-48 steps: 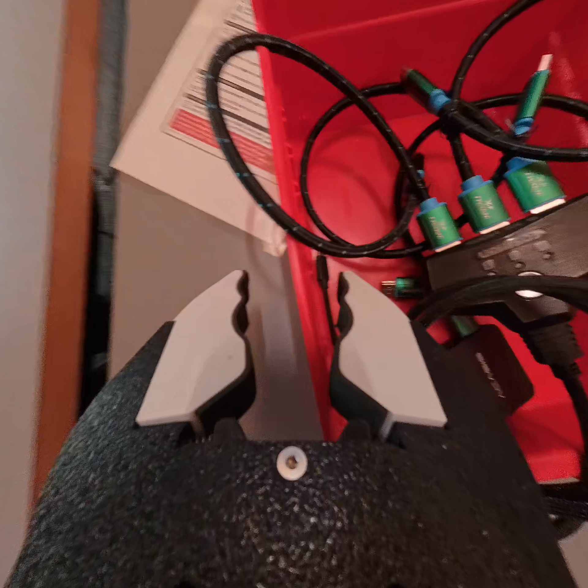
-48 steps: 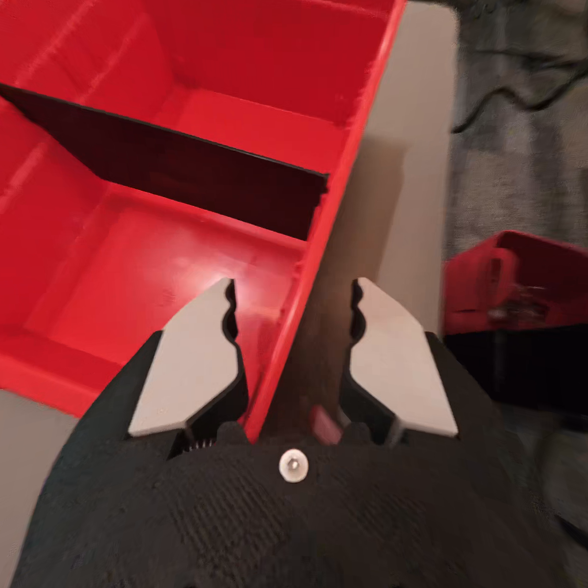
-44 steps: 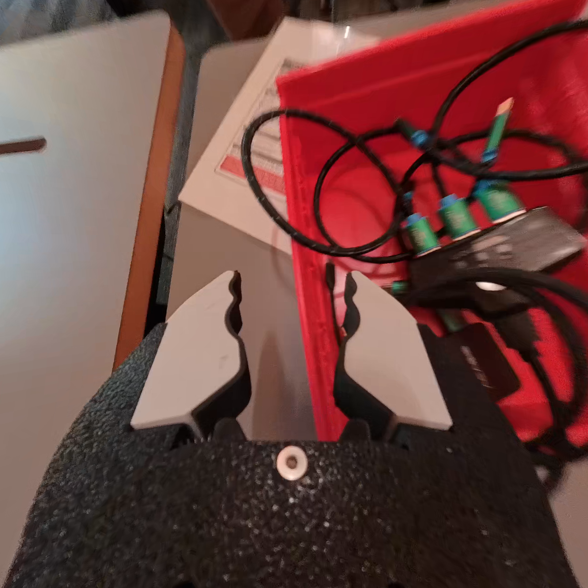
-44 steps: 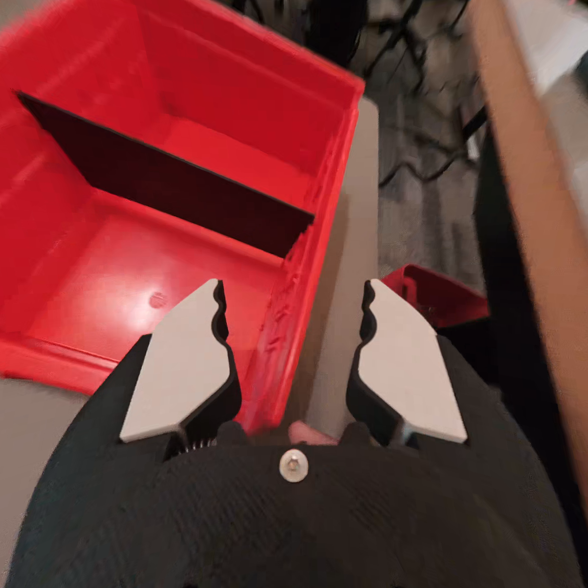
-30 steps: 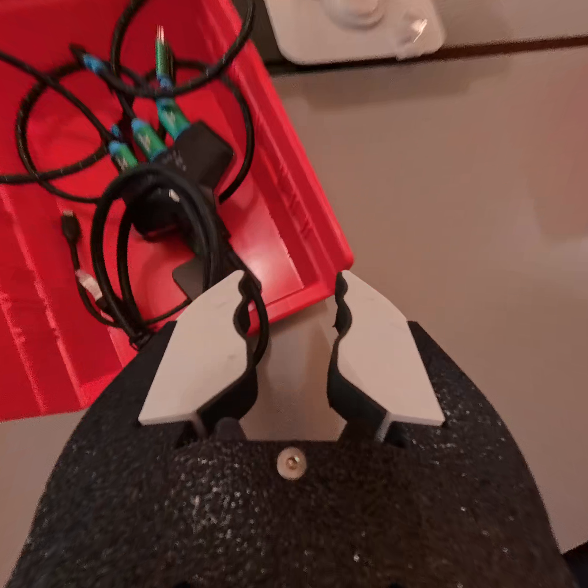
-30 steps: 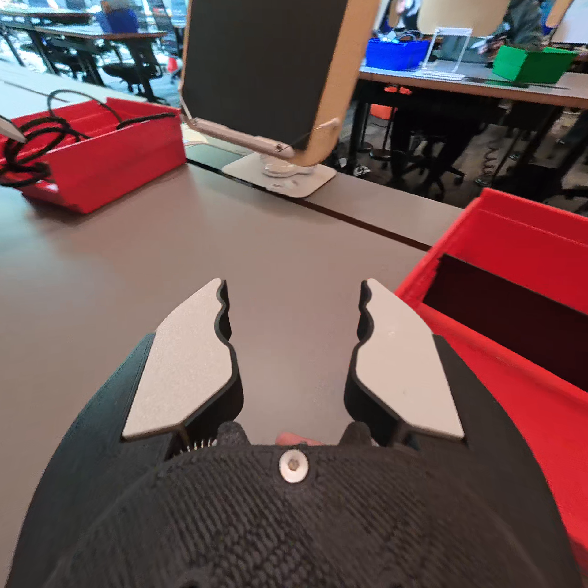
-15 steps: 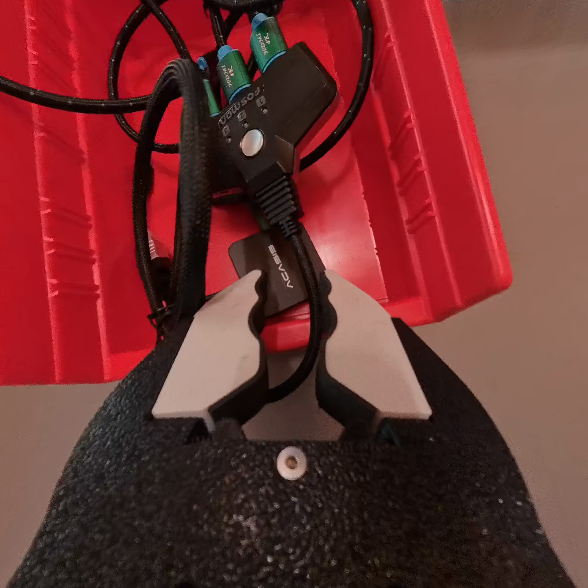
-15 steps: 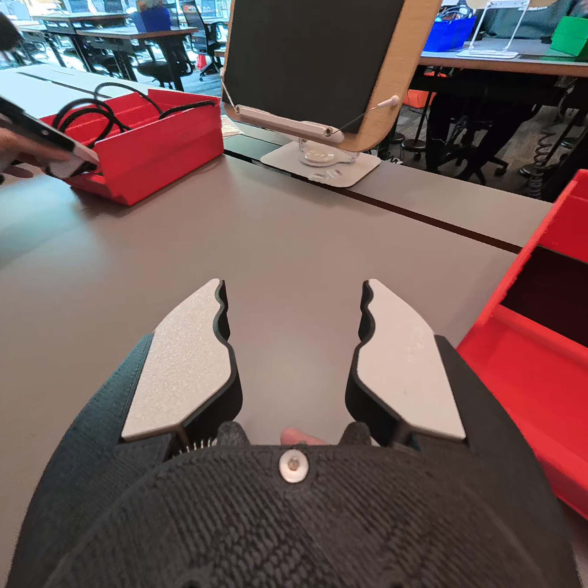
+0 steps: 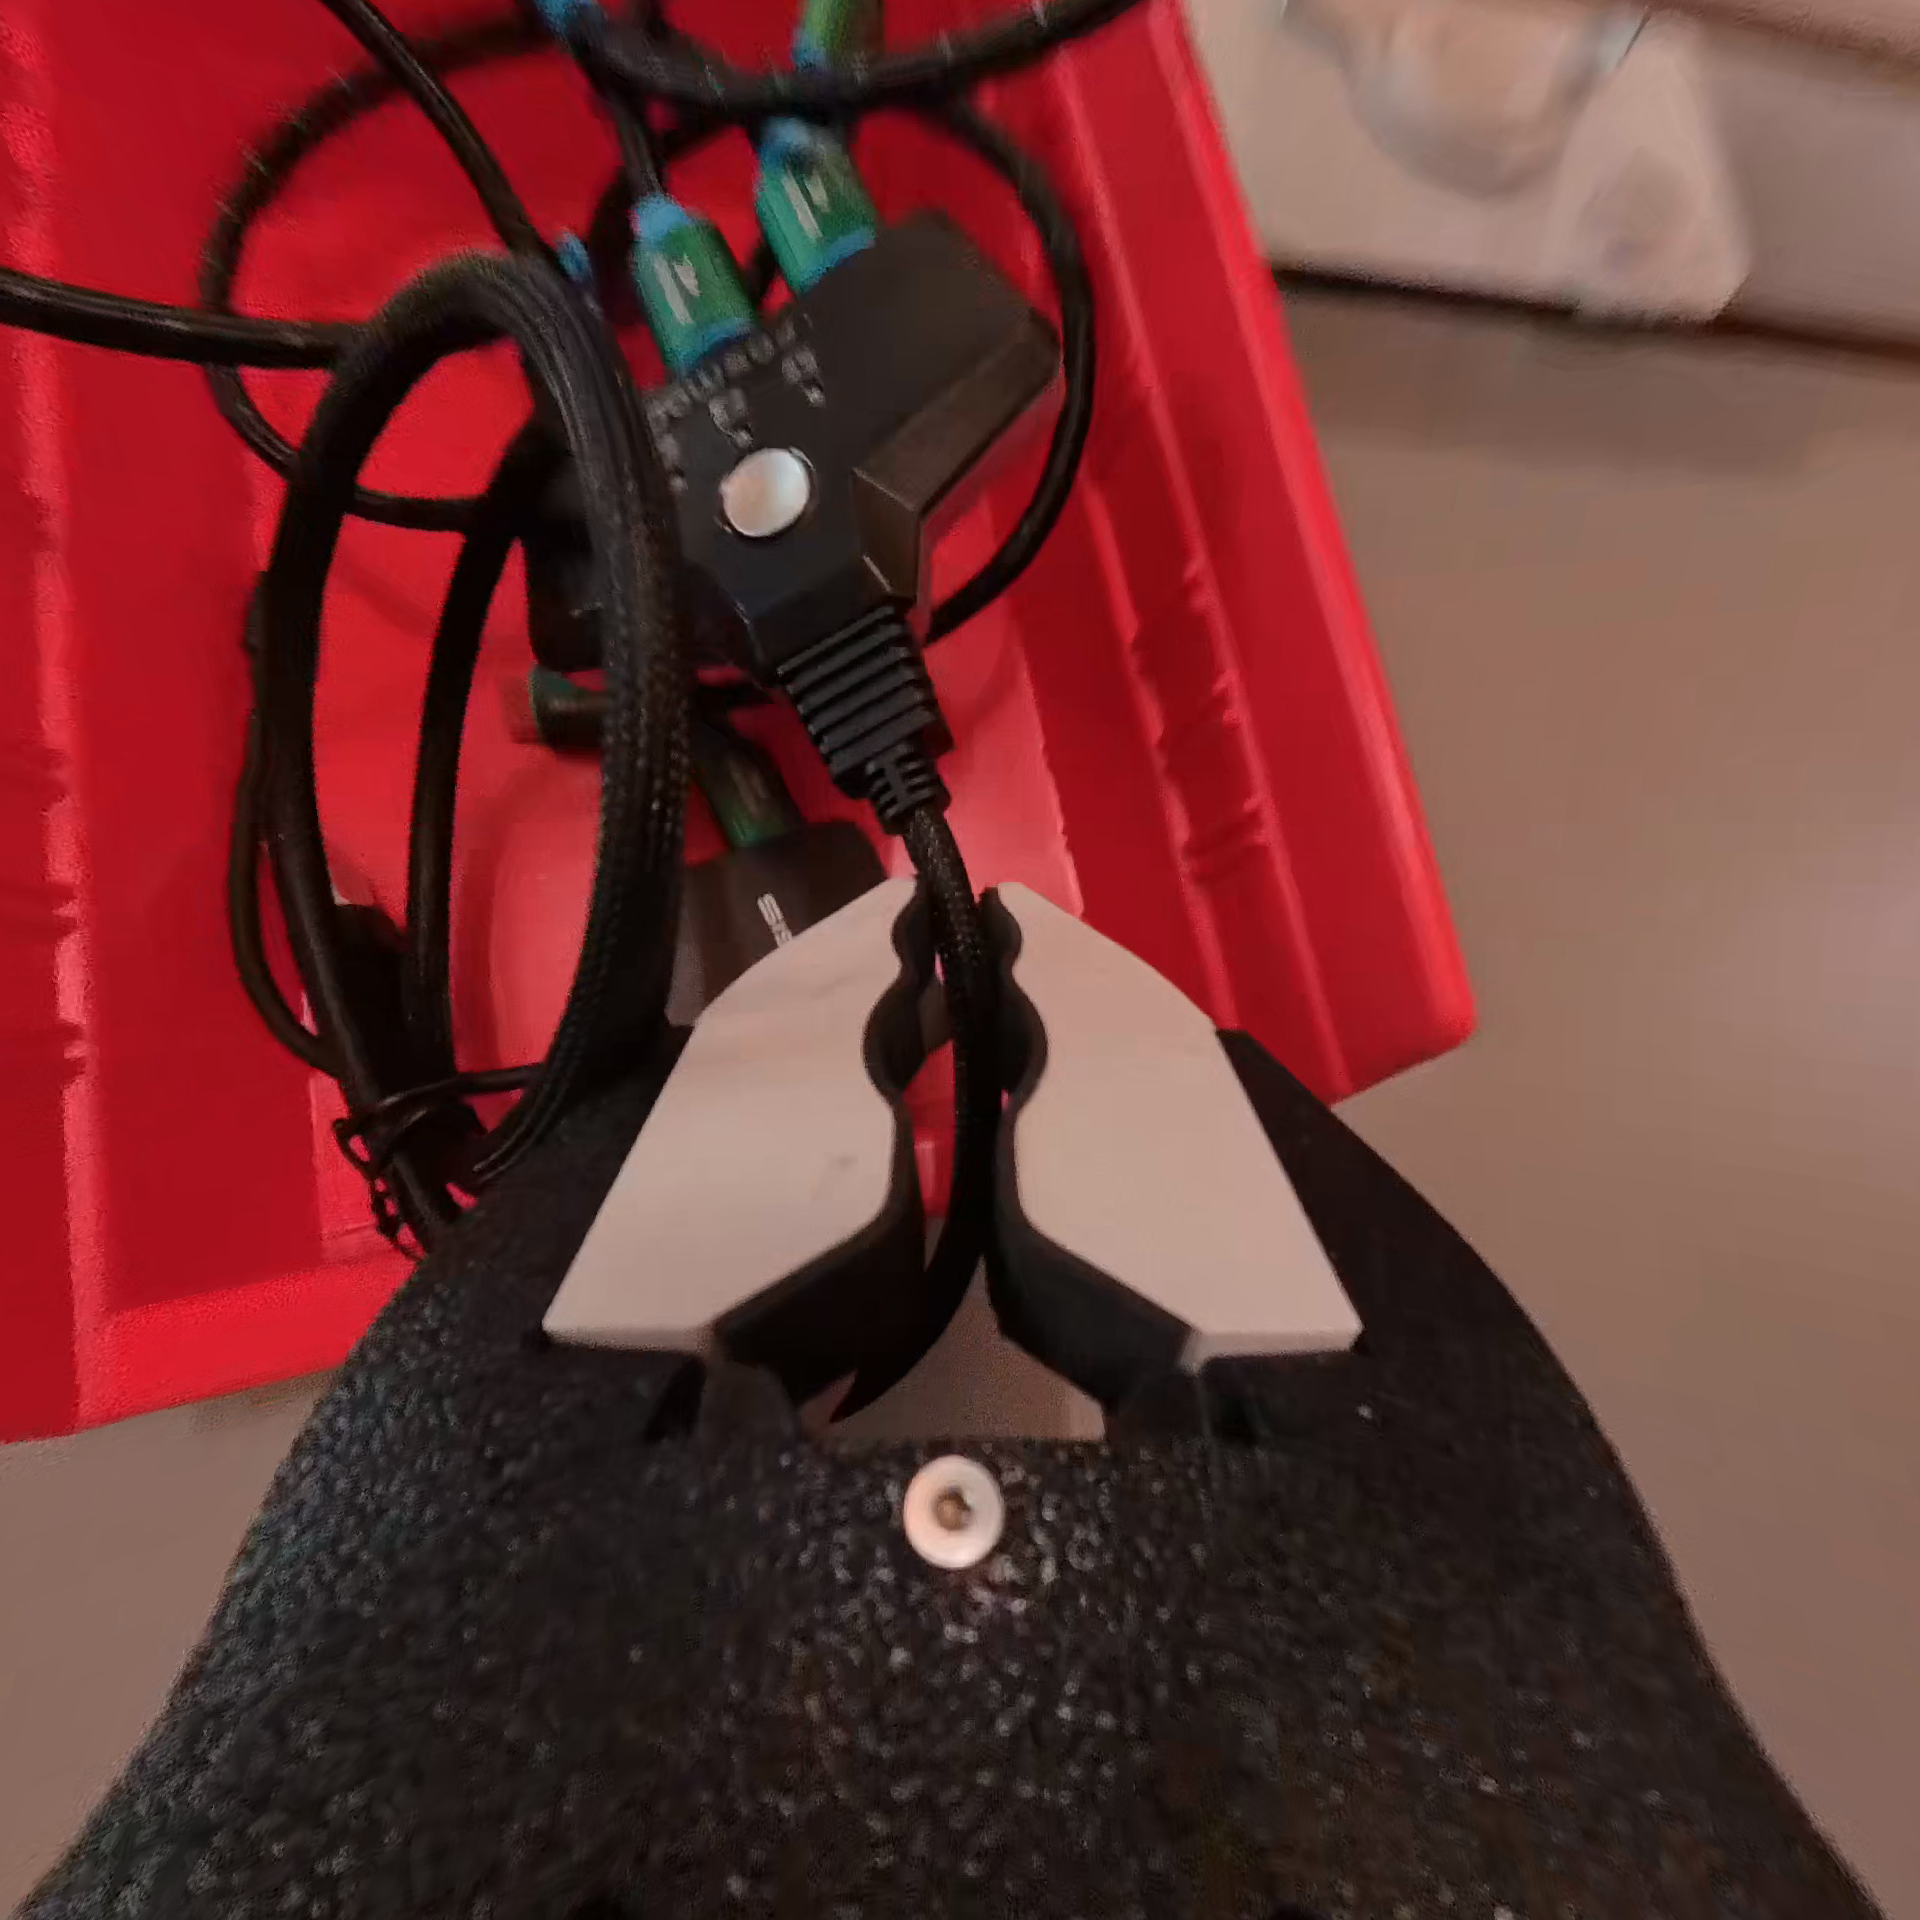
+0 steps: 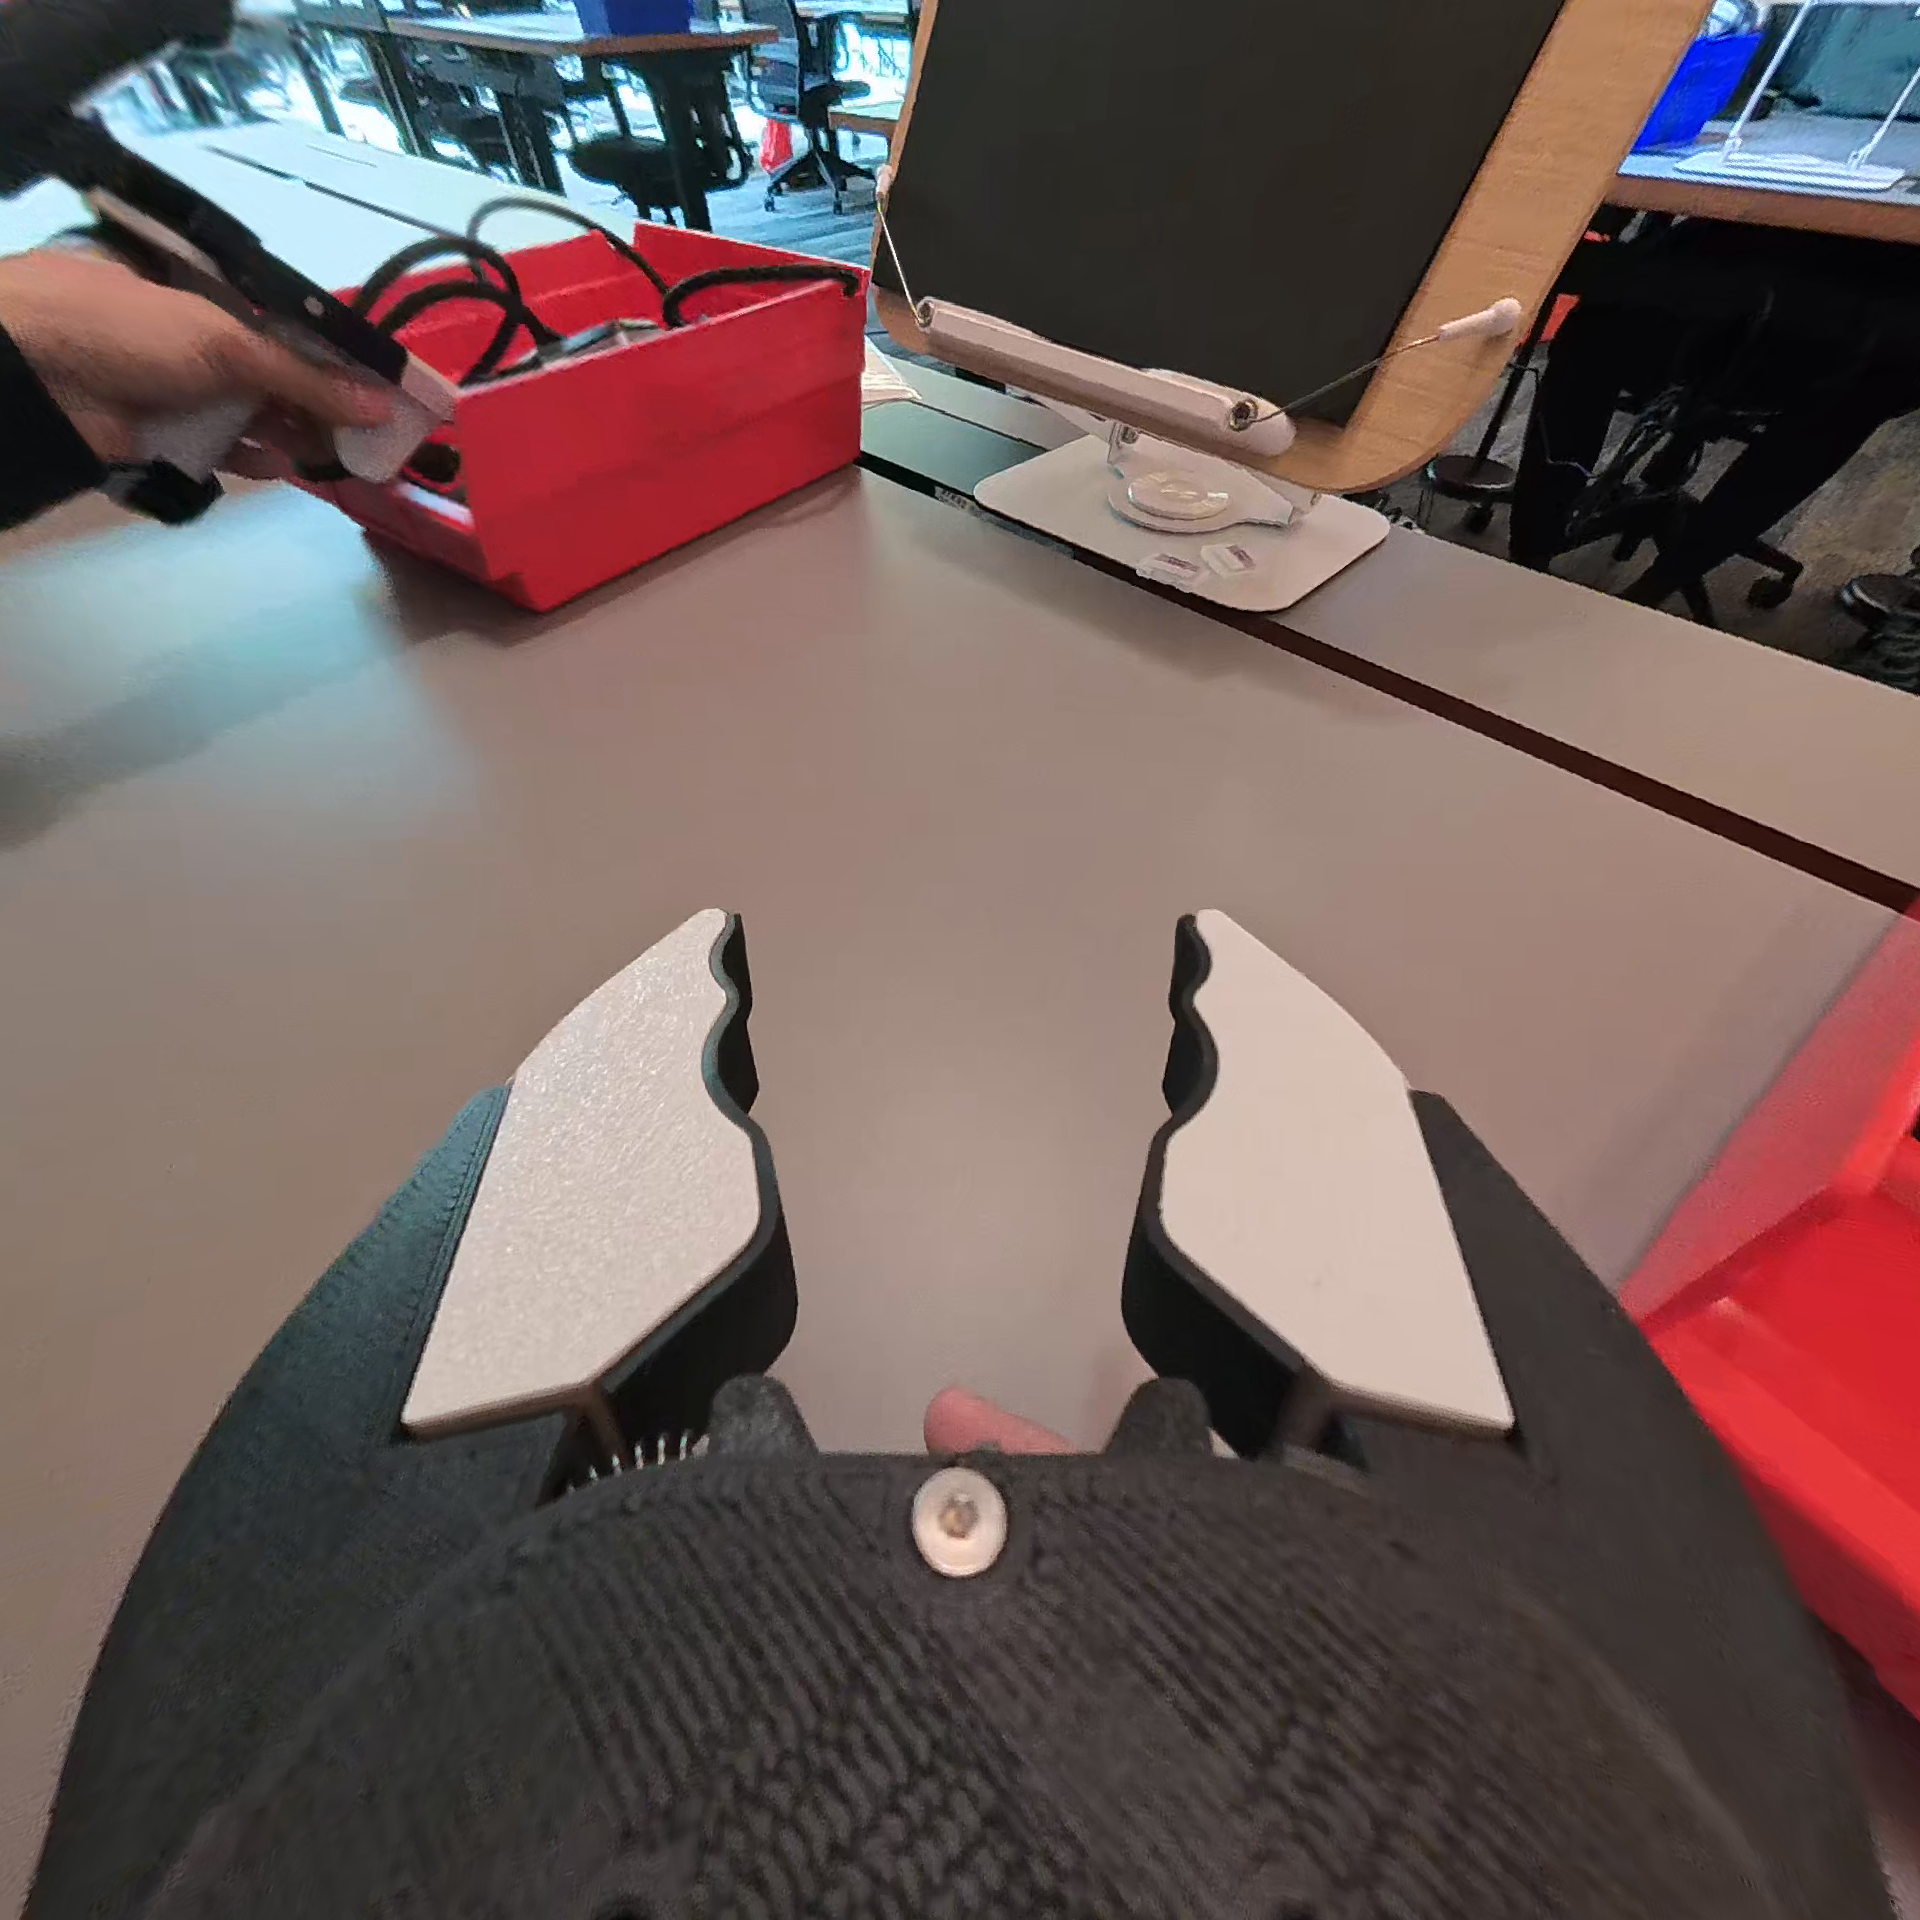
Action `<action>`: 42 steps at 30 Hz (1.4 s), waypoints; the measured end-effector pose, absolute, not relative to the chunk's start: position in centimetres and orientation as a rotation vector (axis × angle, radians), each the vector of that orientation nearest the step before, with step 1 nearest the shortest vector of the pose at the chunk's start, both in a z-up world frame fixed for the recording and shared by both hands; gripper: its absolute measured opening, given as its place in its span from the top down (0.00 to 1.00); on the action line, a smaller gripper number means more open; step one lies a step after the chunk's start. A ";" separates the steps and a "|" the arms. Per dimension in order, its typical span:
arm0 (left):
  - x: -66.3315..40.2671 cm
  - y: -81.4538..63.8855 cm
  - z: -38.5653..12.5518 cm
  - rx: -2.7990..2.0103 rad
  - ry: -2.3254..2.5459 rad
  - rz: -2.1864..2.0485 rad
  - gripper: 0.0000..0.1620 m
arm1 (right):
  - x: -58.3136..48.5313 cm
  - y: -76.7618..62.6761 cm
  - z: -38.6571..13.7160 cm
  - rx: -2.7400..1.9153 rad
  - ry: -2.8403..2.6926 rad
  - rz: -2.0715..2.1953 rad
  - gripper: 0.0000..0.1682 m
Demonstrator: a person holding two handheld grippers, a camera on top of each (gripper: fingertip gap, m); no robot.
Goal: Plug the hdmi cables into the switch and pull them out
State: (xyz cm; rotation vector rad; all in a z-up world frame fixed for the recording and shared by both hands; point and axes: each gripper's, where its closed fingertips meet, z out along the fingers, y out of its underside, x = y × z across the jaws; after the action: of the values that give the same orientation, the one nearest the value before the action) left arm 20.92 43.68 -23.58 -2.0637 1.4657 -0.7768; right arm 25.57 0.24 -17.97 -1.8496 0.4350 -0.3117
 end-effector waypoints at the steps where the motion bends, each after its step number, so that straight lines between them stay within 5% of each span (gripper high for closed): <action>1: 20.9 43.8 -22.4 -2.031 1.391 -0.856 0.96 | 25.4 0.4 -17.8 -1.834 0.437 -0.294 0.54; 17: 17.9 32.9 -3.8 -1.292 1.073 -1.177 0.97 | 19.0 13.9 -8.4 -1.563 0.226 0.004 0.55; 24: 18.3 27.0 -1.2 -1.083 1.238 -1.352 0.97 | 18.5 14.0 -6.2 -1.467 0.294 0.170 0.56; 31: 16.1 21.4 1.7 -0.717 1.399 -1.632 0.97 | 23.4 1.0 1.5 -1.301 0.262 -0.354 0.60; 42: 13.9 14.1 0.7 -0.164 1.612 -1.895 0.97 | 21.3 -1.1 0.7 -1.671 -0.210 -0.316 0.62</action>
State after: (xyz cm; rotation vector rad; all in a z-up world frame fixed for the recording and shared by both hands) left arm 13.86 14.07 0.72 -0.1639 1.6116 -1.8954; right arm 21.34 -1.08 0.68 -1.6709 -0.2096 -0.3161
